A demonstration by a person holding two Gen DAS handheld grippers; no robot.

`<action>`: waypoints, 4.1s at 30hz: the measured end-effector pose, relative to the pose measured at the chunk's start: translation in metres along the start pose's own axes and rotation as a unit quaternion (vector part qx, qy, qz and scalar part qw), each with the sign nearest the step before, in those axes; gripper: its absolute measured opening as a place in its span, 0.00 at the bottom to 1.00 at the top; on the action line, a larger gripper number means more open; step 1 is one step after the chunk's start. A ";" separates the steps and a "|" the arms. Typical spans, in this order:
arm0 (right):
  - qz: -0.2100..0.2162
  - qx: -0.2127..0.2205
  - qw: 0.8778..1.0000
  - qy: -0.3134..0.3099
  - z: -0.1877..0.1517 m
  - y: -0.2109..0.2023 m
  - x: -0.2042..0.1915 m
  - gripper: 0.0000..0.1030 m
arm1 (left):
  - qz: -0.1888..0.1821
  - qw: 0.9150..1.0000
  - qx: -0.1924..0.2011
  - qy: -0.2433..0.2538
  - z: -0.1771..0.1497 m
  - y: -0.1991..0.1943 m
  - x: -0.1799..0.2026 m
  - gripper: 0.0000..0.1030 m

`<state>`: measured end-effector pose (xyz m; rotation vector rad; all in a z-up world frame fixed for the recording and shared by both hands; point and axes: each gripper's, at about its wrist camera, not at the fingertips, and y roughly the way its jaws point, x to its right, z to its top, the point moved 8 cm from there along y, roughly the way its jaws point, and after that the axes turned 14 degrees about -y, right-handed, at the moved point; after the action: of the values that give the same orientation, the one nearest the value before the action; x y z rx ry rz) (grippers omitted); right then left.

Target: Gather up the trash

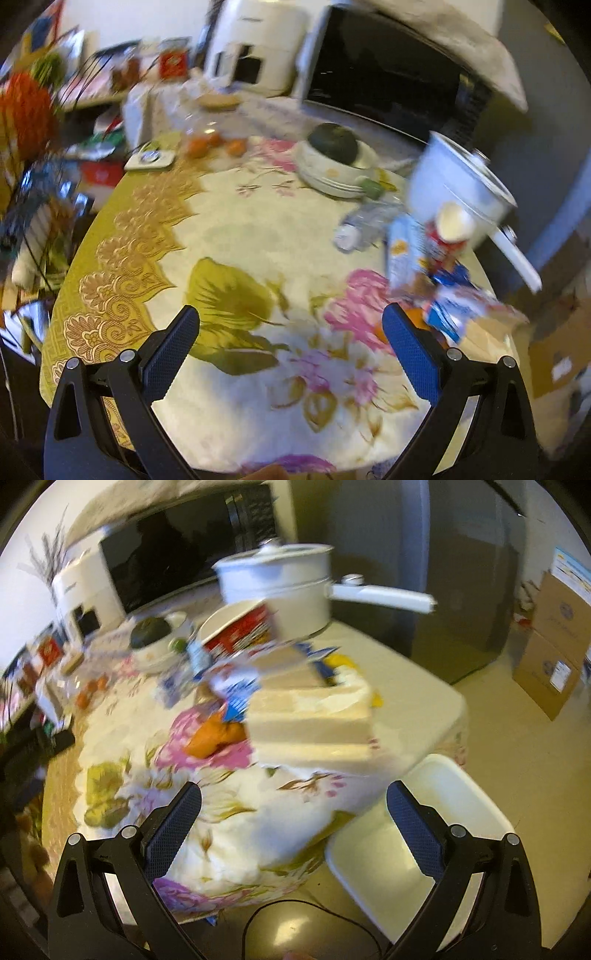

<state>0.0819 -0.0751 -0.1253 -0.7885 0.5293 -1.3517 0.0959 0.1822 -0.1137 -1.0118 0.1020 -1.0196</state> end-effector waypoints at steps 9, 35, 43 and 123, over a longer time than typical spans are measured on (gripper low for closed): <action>-0.008 -0.010 0.999 -0.033 -0.006 0.004 -0.012 0.93 | -0.106 0.986 -0.130 0.007 -0.012 0.058 0.027 0.94; 0.046 -0.047 0.992 0.106 -0.019 0.008 0.091 0.93 | -0.042 0.938 -0.100 0.331 -0.027 0.155 0.294 0.41; 0.057 -0.046 0.991 0.108 -0.019 0.006 0.089 0.93 | -0.105 0.944 -0.105 0.294 -0.019 0.137 0.280 0.06; -0.009 0.190 0.963 -0.189 0.141 -0.049 -0.009 0.01 | -0.331 0.938 -0.100 -0.018 0.057 -0.026 0.076 0.04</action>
<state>0.1530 -0.0404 0.0019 -0.7080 -0.0400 -1.2287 0.1496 0.1591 -0.0344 -1.2869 -0.1842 -1.6268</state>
